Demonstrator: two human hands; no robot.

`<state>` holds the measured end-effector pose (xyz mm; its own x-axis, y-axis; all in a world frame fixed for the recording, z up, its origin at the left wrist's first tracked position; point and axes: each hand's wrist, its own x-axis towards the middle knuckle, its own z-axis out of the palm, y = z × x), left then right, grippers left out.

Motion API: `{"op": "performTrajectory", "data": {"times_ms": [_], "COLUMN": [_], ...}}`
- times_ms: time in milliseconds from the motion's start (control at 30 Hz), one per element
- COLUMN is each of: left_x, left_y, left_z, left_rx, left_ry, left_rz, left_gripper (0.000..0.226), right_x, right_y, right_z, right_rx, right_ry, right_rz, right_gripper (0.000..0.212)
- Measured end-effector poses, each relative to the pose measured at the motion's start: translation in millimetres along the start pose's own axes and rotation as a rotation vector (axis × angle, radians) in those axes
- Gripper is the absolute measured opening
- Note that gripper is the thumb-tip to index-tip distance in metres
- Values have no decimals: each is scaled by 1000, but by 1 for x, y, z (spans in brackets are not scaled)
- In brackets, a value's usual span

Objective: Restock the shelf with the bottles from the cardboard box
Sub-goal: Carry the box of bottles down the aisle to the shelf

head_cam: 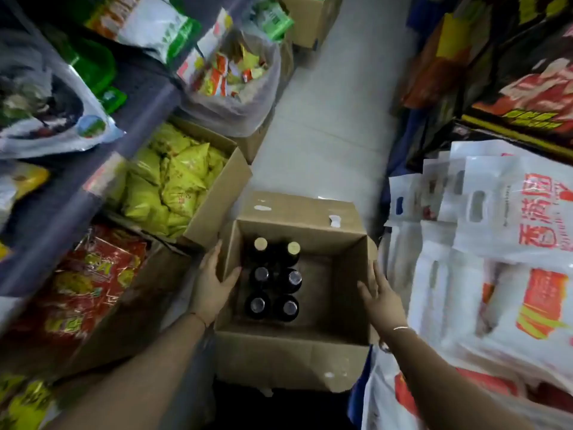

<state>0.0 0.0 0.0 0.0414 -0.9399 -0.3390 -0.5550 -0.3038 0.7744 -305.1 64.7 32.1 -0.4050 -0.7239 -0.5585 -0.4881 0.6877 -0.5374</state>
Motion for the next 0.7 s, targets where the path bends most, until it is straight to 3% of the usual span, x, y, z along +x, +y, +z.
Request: {"op": "performTrajectory", "data": {"times_ms": [100,333,700], "left_x": [7,10,19], "left_y": [-16,-39,-27], "left_z": [13,29,23], "left_rx": [-121,-30,-216], "left_ry": [6,61,3], "left_rz": [-15,107,-31], "left_gripper": [63,57,58], "right_x": [11,16,18], "right_y": [11,29,29], "right_z": [17,38,33], "right_rx": [53,54,123], "right_ry": [52,102,163], "right_rz": [-48,-158,-169], "right_gripper": [53,71,65]}}
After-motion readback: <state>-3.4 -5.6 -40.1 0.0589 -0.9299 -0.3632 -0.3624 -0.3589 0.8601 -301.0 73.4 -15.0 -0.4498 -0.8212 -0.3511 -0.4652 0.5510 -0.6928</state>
